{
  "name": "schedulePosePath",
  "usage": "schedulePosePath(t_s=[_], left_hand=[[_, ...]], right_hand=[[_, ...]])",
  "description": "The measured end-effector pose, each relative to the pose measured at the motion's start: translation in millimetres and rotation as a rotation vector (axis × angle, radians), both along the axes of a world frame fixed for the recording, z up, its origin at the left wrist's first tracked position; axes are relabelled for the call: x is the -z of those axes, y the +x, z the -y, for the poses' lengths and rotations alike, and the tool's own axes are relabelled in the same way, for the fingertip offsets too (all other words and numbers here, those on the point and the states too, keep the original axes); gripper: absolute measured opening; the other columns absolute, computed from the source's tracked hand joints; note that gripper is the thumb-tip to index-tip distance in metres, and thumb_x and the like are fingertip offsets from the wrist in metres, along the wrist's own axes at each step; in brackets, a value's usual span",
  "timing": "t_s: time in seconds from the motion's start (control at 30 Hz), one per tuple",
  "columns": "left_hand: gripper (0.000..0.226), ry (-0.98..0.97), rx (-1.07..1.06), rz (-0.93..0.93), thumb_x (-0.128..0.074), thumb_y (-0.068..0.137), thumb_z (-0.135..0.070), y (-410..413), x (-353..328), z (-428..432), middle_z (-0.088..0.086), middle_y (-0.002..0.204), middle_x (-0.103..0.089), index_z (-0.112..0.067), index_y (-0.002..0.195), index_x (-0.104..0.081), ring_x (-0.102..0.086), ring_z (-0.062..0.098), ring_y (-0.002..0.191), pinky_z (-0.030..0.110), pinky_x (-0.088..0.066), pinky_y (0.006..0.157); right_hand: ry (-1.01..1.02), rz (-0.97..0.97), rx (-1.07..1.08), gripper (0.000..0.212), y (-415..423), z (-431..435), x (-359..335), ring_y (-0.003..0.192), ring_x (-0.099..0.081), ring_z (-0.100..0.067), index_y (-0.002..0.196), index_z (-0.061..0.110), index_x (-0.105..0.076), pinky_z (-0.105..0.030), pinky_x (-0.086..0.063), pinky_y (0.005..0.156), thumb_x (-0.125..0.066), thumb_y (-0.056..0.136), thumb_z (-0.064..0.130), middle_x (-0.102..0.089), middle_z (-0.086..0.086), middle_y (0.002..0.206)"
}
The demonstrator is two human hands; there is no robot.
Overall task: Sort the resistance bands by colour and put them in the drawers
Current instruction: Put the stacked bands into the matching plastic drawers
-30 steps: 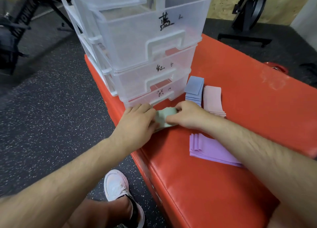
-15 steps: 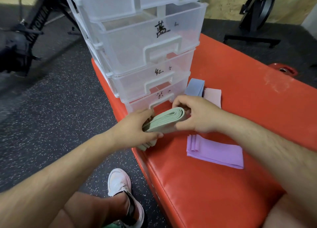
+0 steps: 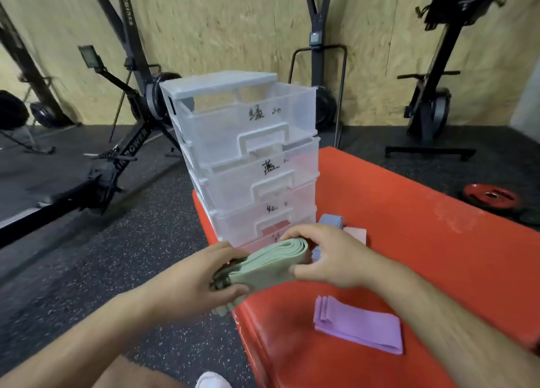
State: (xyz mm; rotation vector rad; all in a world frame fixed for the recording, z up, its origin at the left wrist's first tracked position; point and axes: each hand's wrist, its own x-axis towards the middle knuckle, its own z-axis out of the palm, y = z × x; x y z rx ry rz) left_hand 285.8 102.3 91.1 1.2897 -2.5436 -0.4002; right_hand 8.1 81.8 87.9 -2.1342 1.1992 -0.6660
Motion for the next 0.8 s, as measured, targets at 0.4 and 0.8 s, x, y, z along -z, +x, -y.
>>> schedulePosePath(t_s=[0.4, 0.8], left_hand=[[0.044, -0.393, -0.070, -0.035, -0.069, 0.083, -0.051, -5.4, -201.8, 6.0, -0.024, 0.114, -0.058, -0.053, 0.123, -0.049, -0.060, -0.004, 0.098, 0.024, -0.054, 0.085], [0.045, -0.270, -0.190, 0.312, -0.059, 0.092, -0.041, -33.3, -255.4, 150.8, -0.007, 0.103, -0.059, -0.046, 0.132, -0.041, -0.053, 0.005, 0.074, 0.024, -0.043, 0.062]], right_hand=[[-0.464, 0.063, 0.087, 0.041, 1.0, 18.1, -174.5, 0.096, -0.056, 0.006, 0.106, 0.036, -0.065, -0.009, -0.042, 0.079, -0.079, 0.071, 0.020, -0.063, 0.020, 0.097], [-0.332, -0.642, 0.183, 0.029, 32.2, 162.7, -277.9, 0.086, -0.062, -0.012, 0.094, 0.034, -0.064, -0.034, -0.053, 0.073, -0.081, 0.070, 0.035, -0.064, 0.012, 0.095]])
